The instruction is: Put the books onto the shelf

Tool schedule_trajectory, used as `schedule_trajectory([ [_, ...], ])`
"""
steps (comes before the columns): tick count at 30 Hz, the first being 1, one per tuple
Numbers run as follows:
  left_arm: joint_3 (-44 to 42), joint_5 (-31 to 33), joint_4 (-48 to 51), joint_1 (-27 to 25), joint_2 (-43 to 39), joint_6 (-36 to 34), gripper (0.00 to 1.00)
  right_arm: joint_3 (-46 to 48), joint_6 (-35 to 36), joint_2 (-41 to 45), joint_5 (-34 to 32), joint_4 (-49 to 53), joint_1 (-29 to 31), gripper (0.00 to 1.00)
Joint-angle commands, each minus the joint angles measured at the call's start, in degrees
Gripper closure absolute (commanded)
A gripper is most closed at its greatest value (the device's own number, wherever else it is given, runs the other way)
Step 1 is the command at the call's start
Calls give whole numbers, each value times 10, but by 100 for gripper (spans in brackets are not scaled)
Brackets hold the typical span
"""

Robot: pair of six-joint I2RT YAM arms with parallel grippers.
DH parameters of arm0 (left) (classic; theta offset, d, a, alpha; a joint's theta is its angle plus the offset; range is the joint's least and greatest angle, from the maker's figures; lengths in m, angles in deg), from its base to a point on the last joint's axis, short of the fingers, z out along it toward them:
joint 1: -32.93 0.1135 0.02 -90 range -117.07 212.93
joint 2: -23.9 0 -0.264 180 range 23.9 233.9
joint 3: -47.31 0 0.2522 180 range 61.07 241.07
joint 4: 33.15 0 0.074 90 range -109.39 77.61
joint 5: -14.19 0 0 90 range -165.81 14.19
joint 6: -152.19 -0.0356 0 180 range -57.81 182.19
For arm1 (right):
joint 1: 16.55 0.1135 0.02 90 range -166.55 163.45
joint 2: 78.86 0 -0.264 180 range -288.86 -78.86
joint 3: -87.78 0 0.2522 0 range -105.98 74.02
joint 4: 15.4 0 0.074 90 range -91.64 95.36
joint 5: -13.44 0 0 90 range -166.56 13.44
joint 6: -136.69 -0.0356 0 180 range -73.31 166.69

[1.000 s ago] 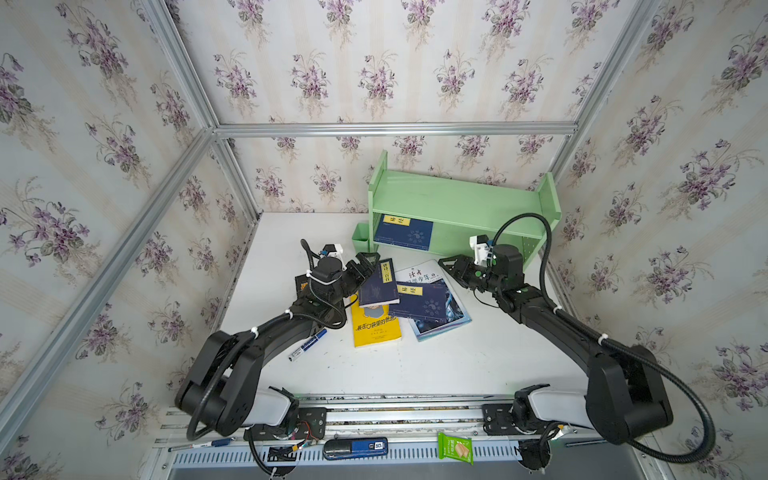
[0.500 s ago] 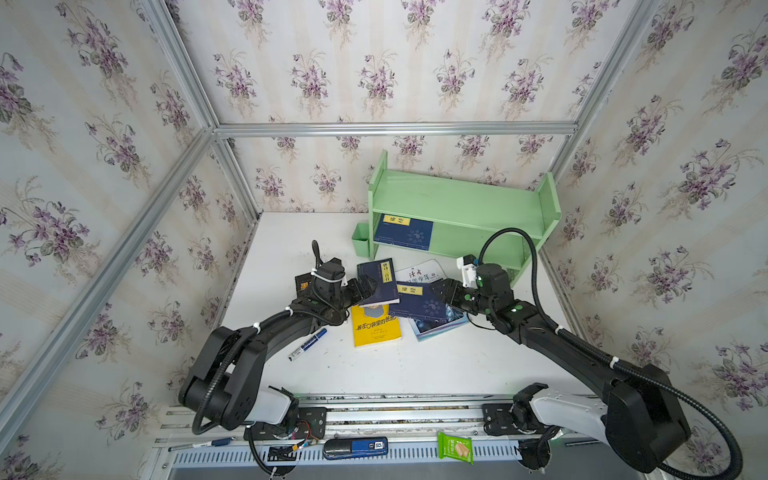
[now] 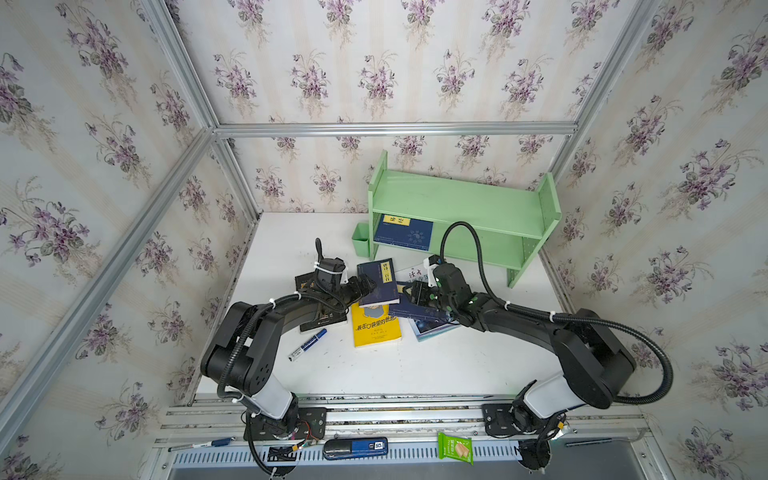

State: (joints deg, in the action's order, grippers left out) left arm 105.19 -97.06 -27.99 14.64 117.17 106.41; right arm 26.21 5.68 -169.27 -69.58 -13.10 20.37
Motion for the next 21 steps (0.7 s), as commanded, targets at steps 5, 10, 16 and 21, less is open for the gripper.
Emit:
schedule_trajectory([
  [5,-8,15,-13,2,12,-4,12,-51,10,-78,-69,-19,7,48],
  [10,-14,7,-40,2,31,17,16,-77,4,-121,-59,-28,8,51],
  [16,-17,-12,-66,3,44,31,16,-104,12,-145,-60,2,21,52],
  [21,-23,-44,-102,7,48,54,17,-118,2,-171,-52,29,26,59],
])
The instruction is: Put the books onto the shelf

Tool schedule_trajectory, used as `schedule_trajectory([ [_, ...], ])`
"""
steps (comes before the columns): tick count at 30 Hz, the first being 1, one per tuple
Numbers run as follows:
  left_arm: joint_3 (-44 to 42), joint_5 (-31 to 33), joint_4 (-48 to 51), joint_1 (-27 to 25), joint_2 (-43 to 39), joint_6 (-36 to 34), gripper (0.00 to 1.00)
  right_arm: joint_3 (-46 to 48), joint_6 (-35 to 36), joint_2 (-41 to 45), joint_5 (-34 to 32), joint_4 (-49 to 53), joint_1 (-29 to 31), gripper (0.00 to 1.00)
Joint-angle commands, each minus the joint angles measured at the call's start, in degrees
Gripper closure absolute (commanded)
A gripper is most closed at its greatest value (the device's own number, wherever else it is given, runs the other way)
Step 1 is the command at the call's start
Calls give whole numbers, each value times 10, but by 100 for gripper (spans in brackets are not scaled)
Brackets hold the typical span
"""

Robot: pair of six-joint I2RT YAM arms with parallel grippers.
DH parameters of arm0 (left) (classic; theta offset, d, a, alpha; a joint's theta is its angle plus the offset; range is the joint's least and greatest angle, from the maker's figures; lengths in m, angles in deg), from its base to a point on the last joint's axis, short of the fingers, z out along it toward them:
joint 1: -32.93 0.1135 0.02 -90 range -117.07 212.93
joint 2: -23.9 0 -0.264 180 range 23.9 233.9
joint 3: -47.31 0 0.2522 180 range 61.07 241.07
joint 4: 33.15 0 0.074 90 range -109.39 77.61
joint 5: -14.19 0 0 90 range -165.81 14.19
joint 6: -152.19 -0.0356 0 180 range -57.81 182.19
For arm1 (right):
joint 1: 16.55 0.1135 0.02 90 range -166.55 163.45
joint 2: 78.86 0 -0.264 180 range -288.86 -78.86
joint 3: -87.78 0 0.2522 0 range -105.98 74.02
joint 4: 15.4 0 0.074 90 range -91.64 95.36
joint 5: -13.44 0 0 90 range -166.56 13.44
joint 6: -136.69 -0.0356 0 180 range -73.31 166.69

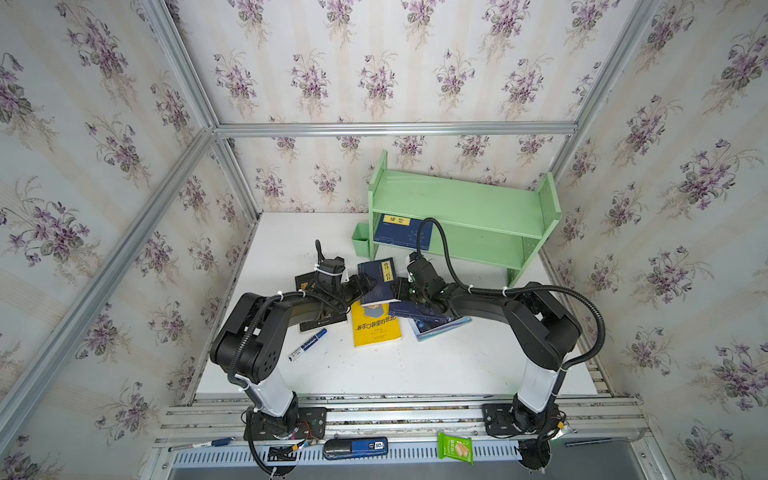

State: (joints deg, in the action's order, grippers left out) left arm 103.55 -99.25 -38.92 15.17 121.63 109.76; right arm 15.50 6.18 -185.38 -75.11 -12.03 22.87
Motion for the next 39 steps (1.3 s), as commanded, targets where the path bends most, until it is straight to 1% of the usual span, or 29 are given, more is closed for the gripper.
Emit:
schedule_trajectory([
  [1,-10,-27,-2,3,1,24,18,-13,-5,-14,4,23,2,61],
  [4,-20,-46,-28,7,-8,34,23,-21,-4,-27,2,45,3,65],
  [7,-35,-74,-72,10,-14,49,29,-16,-4,-31,7,46,4,68],
  [10,-52,-101,-132,15,-10,77,37,-7,-6,-29,6,41,4,69],
  [12,-56,-110,-157,19,-4,92,44,0,-7,-25,6,34,4,69],
  [13,-57,-116,-170,21,1,101,44,1,-9,-23,7,32,4,69],
  [15,-59,-126,-193,22,9,114,51,6,-10,-22,13,21,4,69],
  [19,-58,-152,-233,22,22,131,54,10,-4,-20,31,-3,3,69],
  [23,-67,-150,-241,23,16,133,60,6,8,-12,45,-10,2,69],
  [26,-70,-146,-235,22,15,134,70,7,10,-6,52,-13,0,68],
  [28,-73,-147,-235,22,17,139,78,10,6,4,61,-15,-5,67],
  [30,-79,-145,-234,22,14,139,82,16,3,18,72,-16,-11,65],
  [36,-100,-142,-228,22,-33,137,86,49,5,97,105,-25,-33,55],
  [39,-96,-152,-201,22,-76,134,87,66,7,142,118,-18,-49,50],
])
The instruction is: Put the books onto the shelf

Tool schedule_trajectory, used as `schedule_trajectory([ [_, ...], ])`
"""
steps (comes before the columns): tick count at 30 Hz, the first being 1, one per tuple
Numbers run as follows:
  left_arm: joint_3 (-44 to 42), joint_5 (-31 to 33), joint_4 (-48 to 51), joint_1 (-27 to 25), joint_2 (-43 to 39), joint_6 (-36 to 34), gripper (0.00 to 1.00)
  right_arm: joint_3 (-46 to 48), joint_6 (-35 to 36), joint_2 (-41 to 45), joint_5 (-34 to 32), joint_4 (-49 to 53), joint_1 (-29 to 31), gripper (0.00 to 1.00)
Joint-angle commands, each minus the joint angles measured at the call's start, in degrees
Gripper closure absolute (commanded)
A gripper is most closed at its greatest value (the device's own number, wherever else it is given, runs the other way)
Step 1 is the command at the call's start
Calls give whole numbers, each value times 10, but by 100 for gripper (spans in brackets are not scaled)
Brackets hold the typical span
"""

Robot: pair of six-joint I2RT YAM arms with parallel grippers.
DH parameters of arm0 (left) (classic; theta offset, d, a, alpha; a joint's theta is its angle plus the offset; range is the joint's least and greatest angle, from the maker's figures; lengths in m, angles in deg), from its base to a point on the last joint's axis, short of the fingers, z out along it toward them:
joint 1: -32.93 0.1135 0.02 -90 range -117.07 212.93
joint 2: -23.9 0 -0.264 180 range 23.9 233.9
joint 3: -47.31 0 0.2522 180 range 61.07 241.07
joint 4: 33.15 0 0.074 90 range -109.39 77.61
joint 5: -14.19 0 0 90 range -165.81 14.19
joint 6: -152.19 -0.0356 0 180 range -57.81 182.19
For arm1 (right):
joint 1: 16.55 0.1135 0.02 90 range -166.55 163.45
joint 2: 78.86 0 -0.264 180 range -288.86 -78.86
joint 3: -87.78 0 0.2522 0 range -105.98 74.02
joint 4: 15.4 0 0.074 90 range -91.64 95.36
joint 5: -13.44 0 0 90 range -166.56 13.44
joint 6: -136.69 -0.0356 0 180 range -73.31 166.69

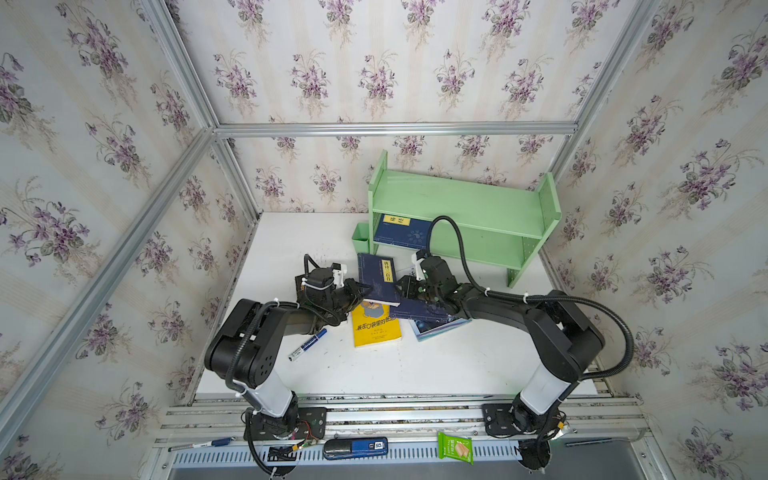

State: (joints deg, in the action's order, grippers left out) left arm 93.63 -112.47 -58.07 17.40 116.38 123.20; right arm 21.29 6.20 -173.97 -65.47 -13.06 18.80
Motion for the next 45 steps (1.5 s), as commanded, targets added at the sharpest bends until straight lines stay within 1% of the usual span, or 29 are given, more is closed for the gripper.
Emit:
schedule_trajectory([
  [1,6,-22,16,-1,-44,-7,87,14,8,47,27,-5,-13,49],
  [3,12,-21,83,-3,-89,-33,88,25,12,85,33,6,-21,46],
  [4,19,-14,133,-7,-119,-55,87,30,17,106,36,13,-24,42],
  [5,29,-2,188,-14,-151,-84,88,36,21,129,37,22,-28,37],
  [7,48,19,291,-31,-213,-133,87,45,24,171,38,35,-34,30],
  [8,55,24,323,-39,-253,-148,87,52,24,192,38,35,-37,27],
  [11,57,14,337,-45,-327,-145,86,67,23,256,38,35,-41,17],
  [14,69,14,336,-48,-379,-134,86,71,20,307,63,51,-42,14],
  [17,93,33,335,-52,-405,-123,86,99,-1,352,106,-2,-41,10],
  [19,113,40,318,-53,-407,-114,86,125,-27,374,130,-65,-42,7],
  [22,141,40,248,-54,-397,-84,86,156,-63,388,149,-143,-42,6],
  [24,158,53,206,-58,-383,-60,86,170,-89,386,160,-192,-42,7],
  [28,185,84,97,-81,-337,-24,85,185,-144,360,165,-299,-42,8],
  [32,225,111,40,-115,-278,-11,84,174,-180,325,168,-388,-41,9],
  [35,247,125,1,-130,-239,10,85,152,-199,302,162,-450,-41,10],
  [37,254,131,-30,-135,-225,28,86,133,-204,287,156,-466,-37,10],
  [38,255,137,-41,-136,-204,37,85,123,-209,278,155,-475,-35,10],
  [45,265,152,-98,-139,-178,74,85,101,-260,222,96,-563,-26,12],
])
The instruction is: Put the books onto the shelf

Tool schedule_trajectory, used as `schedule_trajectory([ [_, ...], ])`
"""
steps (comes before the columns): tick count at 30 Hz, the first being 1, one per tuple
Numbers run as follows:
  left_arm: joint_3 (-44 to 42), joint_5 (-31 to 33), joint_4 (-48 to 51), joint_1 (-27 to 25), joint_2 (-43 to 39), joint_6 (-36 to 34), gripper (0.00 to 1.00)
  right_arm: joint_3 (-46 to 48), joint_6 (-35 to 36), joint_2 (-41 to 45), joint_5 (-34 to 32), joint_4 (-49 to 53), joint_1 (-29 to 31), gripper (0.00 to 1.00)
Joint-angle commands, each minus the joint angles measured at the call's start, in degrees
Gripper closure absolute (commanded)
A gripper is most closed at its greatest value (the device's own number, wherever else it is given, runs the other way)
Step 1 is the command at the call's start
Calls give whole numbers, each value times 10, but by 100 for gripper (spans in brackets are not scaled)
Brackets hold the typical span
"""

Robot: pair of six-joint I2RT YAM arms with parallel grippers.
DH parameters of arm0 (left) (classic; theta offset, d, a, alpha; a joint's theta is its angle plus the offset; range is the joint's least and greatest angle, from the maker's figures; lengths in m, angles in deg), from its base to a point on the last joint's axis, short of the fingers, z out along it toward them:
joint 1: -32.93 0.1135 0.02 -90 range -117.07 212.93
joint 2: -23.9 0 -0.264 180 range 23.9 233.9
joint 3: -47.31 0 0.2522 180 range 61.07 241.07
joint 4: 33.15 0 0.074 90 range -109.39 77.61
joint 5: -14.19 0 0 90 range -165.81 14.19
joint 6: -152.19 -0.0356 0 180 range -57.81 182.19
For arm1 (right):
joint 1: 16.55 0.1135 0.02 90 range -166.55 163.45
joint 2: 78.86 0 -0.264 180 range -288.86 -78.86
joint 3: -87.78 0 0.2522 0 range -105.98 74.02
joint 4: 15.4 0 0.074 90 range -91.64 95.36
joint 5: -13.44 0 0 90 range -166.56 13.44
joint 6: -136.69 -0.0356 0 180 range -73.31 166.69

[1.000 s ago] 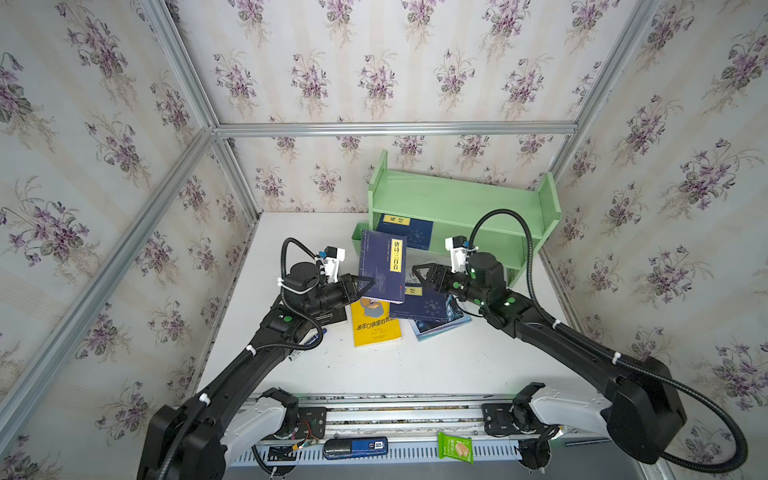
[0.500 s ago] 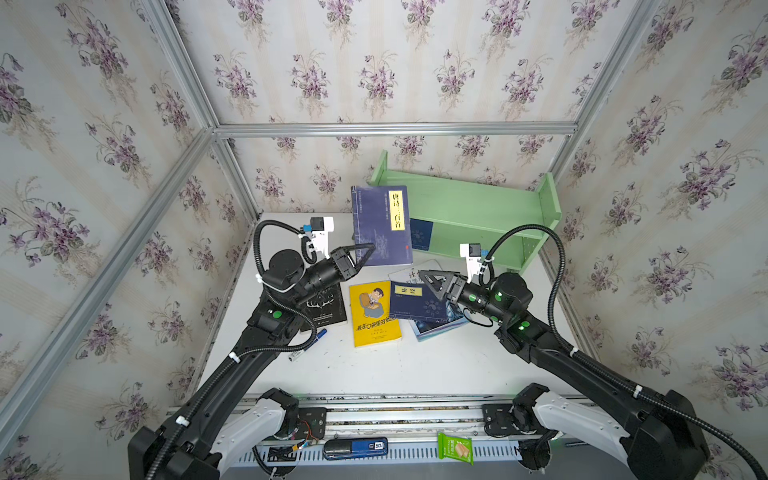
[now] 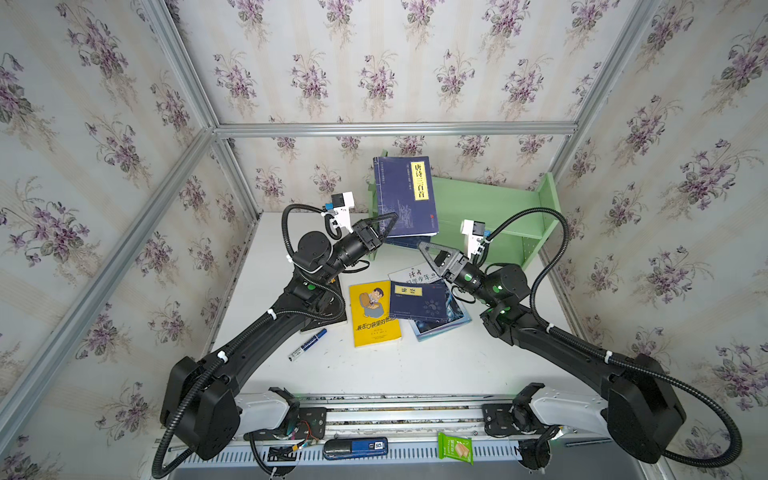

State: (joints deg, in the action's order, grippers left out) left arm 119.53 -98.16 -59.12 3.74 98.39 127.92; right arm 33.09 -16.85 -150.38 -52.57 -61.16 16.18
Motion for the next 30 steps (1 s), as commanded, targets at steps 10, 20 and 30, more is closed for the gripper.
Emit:
schedule_trajectory([
  [10,-29,45,-114,-33,-2,39,83,-102,-31,-70,-70,-63,1,40],
  [20,-32,56,-77,-37,-25,6,66,-122,17,-30,-87,91,-3,86],
  [30,39,-51,192,33,-60,-149,10,-122,15,42,131,248,-115,88],
])
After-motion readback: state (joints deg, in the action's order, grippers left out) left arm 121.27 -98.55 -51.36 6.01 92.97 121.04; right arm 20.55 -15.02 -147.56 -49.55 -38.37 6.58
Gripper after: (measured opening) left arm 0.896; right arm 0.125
